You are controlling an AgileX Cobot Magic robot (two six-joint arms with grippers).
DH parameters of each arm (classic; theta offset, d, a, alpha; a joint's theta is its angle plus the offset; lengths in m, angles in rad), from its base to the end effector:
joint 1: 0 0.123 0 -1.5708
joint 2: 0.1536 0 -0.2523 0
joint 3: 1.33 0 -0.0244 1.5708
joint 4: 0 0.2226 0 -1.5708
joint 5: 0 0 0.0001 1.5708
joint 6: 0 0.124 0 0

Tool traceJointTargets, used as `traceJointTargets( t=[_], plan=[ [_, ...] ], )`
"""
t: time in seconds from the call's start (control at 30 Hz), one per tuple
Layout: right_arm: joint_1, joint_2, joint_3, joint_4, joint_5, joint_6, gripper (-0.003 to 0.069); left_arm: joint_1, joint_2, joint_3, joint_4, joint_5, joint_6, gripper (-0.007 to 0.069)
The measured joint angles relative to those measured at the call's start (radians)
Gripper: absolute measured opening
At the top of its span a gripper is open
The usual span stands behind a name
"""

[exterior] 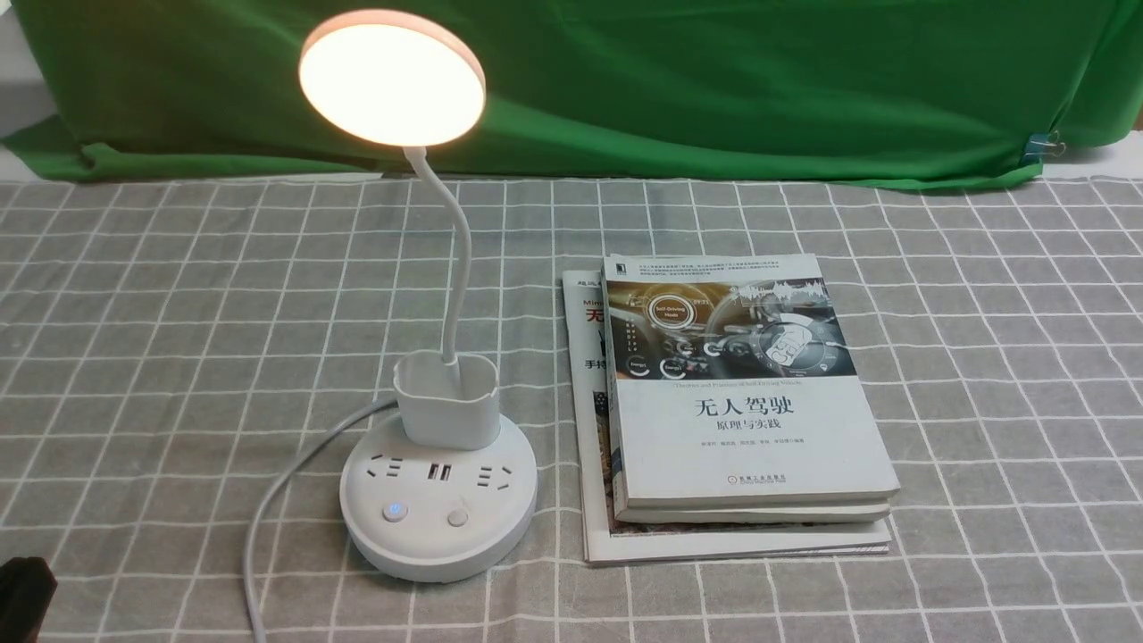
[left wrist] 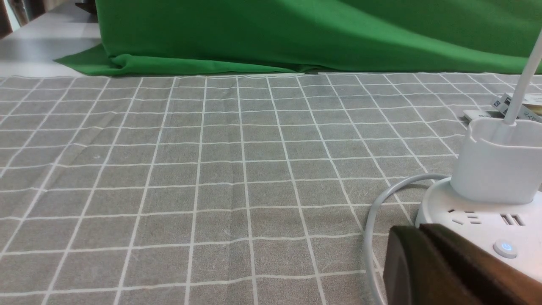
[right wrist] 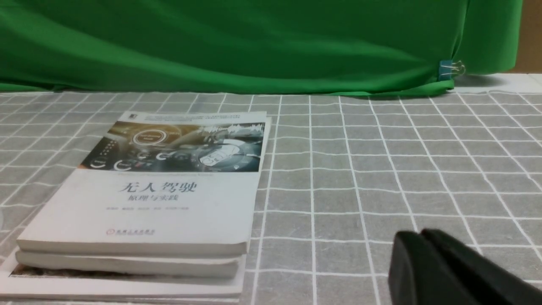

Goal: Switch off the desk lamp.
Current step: Use the left arm to press the button switch on the lamp holder

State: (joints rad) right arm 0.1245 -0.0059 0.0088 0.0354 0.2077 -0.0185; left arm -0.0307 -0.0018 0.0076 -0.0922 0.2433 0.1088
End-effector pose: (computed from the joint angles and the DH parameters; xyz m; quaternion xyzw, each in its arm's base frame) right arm 0.0924 0.0125 0.1878 -0.0430 0.7481 0.0493 0.6604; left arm 0.0927 -0.0056 0.1836 0.0262 0.7612 -0.0121 0.6479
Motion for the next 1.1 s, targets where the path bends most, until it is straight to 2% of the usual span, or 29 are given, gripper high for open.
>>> traceJointTargets(
  t=[0.4, 0.57, 0.6, 0.77, 1.0, 1.1],
  plan=[
    [0.0, 0.0, 0.0, 0.0, 0.0, 0.0, 0.0036, 0.0, 0.0, 0.0, 0.029, -0.027, -0.003, 0.0001],
    [0.0, 0.0, 0.0, 0.0, 0.0, 0.001, 0.0036, 0.0, 0.0, 0.0, -0.089, -0.13, -0.064, 0.0001],
    [0.0, 0.0, 0.0, 0.0, 0.0, 0.001, 0.0036, 0.0, 0.0, 0.0, -0.162, -0.176, -0.109, 0.0001],
    [0.0, 0.0, 0.0, 0.0, 0.0, 0.001, 0.0036, 0.0, 0.0, 0.0, -0.354, -0.254, -0.221, 0.0001],
    [0.0, 0.0, 0.0, 0.0, 0.0, 0.001, 0.0036, 0.0, 0.0, -0.003, -0.412, -0.243, -0.288, 0.0001],
    [0.0, 0.0, 0.0, 0.0, 0.0, 0.001, 0.0036, 0.0, 0.053, -0.11, -0.37, -0.099, -0.288, 0.0001]
  ],
)
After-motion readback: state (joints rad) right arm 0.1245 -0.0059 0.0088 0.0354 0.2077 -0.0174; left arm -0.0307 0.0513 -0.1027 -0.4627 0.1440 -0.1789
